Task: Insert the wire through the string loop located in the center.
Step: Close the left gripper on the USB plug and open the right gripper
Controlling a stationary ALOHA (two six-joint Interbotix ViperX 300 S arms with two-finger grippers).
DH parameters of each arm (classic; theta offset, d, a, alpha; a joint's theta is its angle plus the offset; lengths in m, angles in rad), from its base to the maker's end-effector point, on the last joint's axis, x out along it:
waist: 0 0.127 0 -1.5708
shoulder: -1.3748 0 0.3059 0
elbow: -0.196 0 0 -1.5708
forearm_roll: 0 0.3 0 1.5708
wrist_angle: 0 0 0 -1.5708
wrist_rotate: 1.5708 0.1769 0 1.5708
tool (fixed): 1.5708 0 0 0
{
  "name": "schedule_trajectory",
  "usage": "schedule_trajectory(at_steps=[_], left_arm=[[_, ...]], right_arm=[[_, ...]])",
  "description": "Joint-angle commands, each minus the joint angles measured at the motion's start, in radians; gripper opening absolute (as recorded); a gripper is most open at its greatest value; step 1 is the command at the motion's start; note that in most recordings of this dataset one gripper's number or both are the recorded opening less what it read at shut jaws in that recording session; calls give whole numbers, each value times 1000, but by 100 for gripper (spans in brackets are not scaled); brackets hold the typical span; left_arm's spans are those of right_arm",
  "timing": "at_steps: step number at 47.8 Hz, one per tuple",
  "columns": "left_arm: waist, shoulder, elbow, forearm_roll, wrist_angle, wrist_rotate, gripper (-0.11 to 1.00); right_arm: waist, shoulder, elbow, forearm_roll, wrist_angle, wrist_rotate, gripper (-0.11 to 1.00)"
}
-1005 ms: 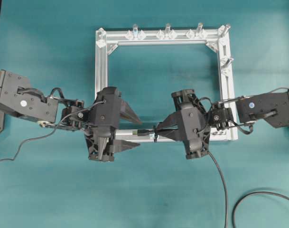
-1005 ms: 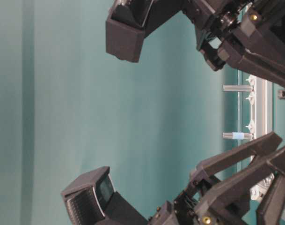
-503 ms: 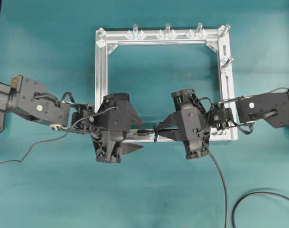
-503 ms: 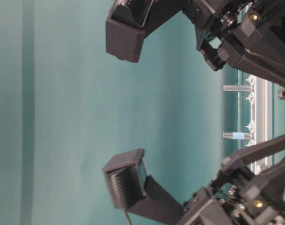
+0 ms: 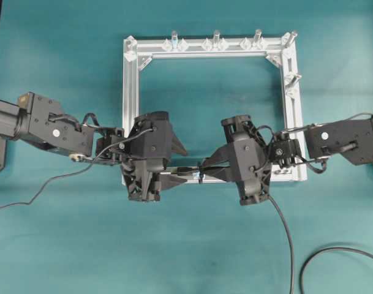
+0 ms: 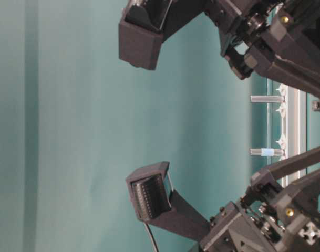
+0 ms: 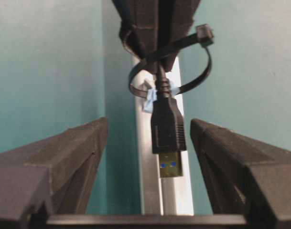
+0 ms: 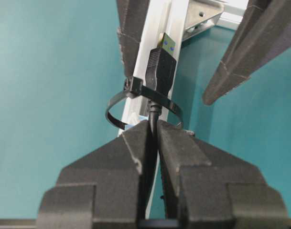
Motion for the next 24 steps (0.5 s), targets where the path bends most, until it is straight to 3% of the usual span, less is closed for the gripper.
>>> schedule_trajectory(at_steps=[1, 7, 15, 24], left_arm=[[5, -12, -17, 3, -11, 3, 73], [2, -12, -12, 3, -11, 0, 62], [0, -12, -9, 3, -6, -6, 20], [0, -14, -9, 3, 0, -9, 20]], right_arm=[[-2, -12, -15, -2, -11, -2, 7], [-2, -12, -15, -2, -18, -2, 7], [-2, -14, -14, -2, -21, 0, 7], [-2, -12, -12, -2, -21, 5, 7]])
